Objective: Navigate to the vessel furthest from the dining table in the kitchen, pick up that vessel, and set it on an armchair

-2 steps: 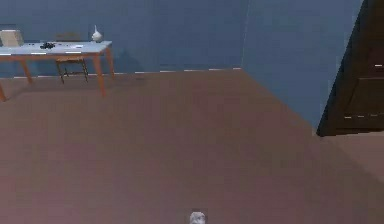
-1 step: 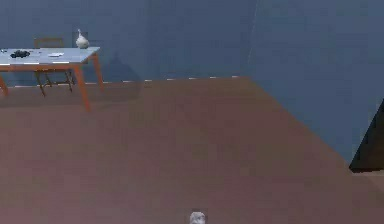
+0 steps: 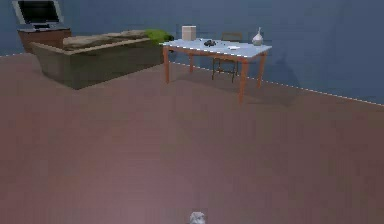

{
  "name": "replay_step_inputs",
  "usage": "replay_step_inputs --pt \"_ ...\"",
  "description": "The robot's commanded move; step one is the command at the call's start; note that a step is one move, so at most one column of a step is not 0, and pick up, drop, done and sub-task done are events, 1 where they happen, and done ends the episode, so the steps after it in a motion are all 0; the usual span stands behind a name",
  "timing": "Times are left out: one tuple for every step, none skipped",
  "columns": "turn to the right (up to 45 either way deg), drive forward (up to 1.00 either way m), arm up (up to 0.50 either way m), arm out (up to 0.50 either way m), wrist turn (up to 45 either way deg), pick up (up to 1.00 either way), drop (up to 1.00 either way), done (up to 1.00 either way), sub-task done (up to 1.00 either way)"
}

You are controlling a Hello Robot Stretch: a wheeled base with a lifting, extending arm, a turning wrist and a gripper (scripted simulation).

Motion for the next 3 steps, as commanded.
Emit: replay_step_inputs --pt "-3.0 0.0 0.0 0.0 0.0 0.0 0.0 0.0 0.0" --pt "0.0 0.45 0.0 0.0 0.0 0.0 0.0 0.0 0.0" --pt "-45.0 0.0 0.0 0.0 0.0 0.0 0.0 0.0 0.0"
